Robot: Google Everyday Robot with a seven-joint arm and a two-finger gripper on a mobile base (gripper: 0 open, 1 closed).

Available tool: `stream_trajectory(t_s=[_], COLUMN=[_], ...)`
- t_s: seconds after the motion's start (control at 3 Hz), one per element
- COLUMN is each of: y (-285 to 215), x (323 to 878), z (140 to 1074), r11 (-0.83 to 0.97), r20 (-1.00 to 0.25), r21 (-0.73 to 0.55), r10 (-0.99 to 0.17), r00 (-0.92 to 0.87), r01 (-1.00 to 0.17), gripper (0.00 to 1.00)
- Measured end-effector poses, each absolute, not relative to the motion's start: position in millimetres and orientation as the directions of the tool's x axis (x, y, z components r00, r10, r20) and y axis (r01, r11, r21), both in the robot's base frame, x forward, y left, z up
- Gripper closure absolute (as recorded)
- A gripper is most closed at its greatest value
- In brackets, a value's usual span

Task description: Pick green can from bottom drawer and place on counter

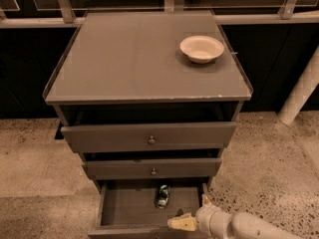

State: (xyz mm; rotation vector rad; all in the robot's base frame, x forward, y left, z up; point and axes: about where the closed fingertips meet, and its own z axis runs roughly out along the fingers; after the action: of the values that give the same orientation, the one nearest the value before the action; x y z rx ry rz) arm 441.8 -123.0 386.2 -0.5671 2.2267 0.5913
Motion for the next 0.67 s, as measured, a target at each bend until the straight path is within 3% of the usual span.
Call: stream_trajectory(t_s=[0.67], y=[-118.7], x=[442.1], z=[324.4], r11=[0.839], r20=[-0.713], r21=[0.253], r10=[-0.175], r00=[-0.679], r01=[-0.482], gripper=[0.00])
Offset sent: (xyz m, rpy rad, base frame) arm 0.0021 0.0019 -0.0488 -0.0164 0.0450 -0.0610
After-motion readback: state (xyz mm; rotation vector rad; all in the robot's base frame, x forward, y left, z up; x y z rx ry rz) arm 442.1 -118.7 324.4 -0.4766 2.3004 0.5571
